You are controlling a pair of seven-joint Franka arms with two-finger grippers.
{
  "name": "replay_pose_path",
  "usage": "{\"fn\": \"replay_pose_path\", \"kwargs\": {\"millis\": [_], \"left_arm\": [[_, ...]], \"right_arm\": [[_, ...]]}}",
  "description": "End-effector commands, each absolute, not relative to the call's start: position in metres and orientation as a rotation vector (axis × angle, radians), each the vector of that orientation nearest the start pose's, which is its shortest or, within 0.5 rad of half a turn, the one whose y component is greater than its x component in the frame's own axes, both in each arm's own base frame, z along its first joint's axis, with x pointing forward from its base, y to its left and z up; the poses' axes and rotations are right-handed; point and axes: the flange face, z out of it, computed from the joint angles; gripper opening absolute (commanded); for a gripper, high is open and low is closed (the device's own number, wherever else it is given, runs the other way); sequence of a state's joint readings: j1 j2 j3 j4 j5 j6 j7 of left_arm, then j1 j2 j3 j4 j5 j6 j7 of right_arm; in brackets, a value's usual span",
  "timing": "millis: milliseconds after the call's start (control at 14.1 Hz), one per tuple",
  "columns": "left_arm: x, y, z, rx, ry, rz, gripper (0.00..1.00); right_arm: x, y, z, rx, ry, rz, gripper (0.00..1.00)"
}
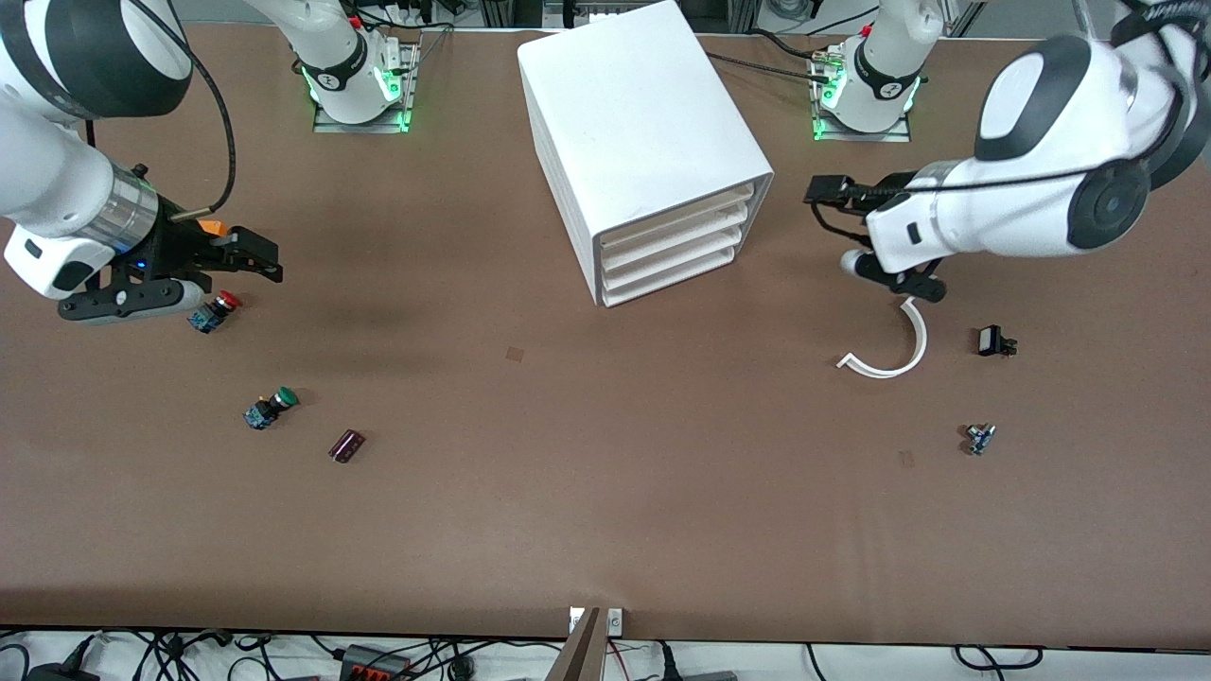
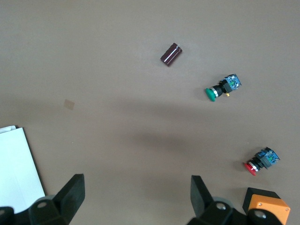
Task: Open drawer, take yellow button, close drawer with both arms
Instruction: 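Reach the left gripper to the drawer handle while the right gripper approaches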
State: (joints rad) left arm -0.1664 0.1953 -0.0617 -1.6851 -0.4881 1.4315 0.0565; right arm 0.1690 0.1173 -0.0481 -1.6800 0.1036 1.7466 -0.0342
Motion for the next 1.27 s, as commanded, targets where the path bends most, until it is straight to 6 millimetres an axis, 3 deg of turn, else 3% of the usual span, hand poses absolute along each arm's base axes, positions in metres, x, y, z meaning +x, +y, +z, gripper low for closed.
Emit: {"fn": "replay_pose_path", "kwargs": {"millis": [0, 212, 354, 637, 778, 920, 1203], "left_arm": [[0.549, -0.185, 0.445, -3.64, 0.524, 0.847, 1.0], [0.54, -0.188, 0.387, -3.849, 0.699, 0.671, 1.0], [0.529, -0.189, 0.361, -3.982, 0.803, 0.604, 1.0], [0.497, -0.19, 0.302, -4.093, 0.884, 0.551, 1.0], [0.491, -0.19, 0.296, -4.119, 0.94, 0.509, 1.0], [0.479, -0.203, 0.284, -4.174, 0.898, 0.562, 0.84], [0.463, -0.23, 0.27, -4.176, 0.953, 0.686, 0.71]], "right_arm": [[0.609, 0.112, 0.515, -3.027, -0.25, 0.08, 1.0], [0.619, 0.147, 0.503, -3.025, -0.325, 0.06, 1.0], [0.622, 0.174, 0.493, -3.02, -0.382, 0.028, 1.0], [0.625, 0.202, 0.486, -3.01, -0.437, -0.023, 1.0], [0.624, 0.218, 0.486, -2.99, -0.391, -0.019, 1.0], [0.626, 0.227, 0.485, -2.952, -0.32, -0.008, 1.0], [0.63, 0.241, 0.481, -2.89, -0.293, -0.045, 1.0]]}}
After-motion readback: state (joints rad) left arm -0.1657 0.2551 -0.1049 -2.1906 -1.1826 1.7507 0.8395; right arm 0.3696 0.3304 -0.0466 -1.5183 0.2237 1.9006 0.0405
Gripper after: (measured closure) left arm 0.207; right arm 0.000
